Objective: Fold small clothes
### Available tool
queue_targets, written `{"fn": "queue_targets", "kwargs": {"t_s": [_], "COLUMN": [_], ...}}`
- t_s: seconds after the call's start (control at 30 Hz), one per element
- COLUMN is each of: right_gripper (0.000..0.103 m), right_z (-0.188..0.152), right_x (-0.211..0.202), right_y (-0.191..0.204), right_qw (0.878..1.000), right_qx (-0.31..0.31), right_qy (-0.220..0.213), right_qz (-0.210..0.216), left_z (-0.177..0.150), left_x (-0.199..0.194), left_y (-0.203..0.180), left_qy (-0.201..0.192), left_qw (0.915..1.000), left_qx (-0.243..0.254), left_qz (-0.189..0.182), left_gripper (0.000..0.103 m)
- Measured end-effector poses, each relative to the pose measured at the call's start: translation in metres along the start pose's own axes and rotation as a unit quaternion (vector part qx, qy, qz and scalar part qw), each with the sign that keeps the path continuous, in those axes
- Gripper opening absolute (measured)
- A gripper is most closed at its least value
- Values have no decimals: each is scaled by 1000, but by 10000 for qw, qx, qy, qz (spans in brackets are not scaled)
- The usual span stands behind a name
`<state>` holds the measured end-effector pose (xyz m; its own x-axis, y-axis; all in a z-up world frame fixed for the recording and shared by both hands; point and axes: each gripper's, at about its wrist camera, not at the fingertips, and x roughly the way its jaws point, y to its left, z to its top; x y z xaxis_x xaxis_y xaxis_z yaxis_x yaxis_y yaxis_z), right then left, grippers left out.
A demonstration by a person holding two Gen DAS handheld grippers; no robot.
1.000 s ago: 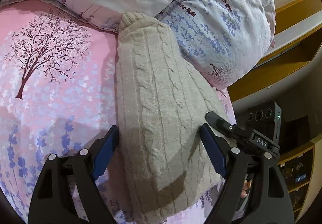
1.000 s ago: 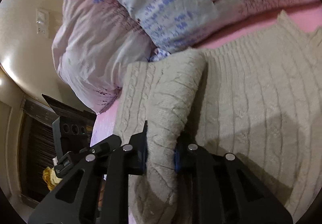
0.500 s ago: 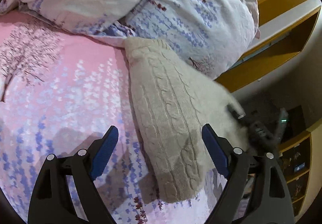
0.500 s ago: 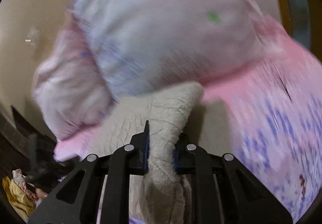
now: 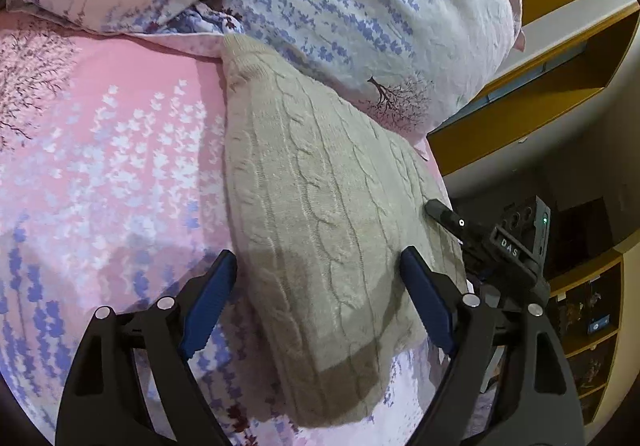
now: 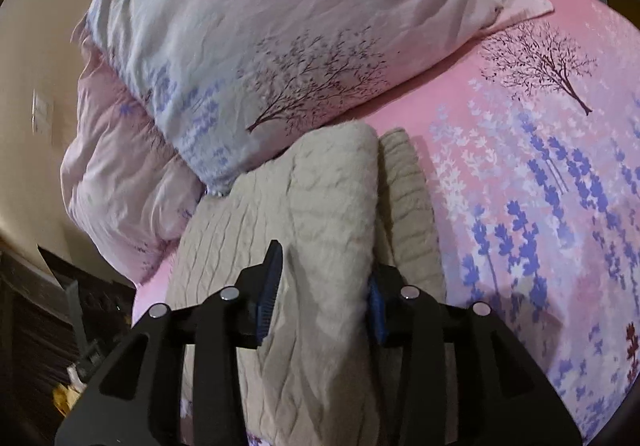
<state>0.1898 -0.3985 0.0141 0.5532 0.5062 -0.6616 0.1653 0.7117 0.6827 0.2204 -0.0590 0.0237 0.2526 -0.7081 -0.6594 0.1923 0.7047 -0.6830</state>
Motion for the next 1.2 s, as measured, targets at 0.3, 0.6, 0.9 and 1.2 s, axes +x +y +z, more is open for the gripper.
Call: {"fn": "queue_targets", "kwargs": {"t_s": [0.3,0.6,0.9,1.2], "right_gripper": [17,45,45,12], "right_z": [5,-9,-61,-71], "right_x": [-7,-26,-71,-83], "right_y": [19,-6,-8,2], "right_qw": [9978,9981,9994,9978], "right_qx": [-515,-197,-317,-531], "right_qy": [-377,-332,-145,-408], "right_qz": [-178,-478,-60,9], "left_z": [4,-3,-36,-43], "left_x": [8,0,-16,-11], "left_y": [0,-1,-8,-13], "left_qy": [-60,38,113,14], "left_qw": [9998,9999,9997,9998], "left_qx": [-158,-165,87,182], "left_qz": [-39,-17,200,111], "left_gripper": [72,72,70,31]}}
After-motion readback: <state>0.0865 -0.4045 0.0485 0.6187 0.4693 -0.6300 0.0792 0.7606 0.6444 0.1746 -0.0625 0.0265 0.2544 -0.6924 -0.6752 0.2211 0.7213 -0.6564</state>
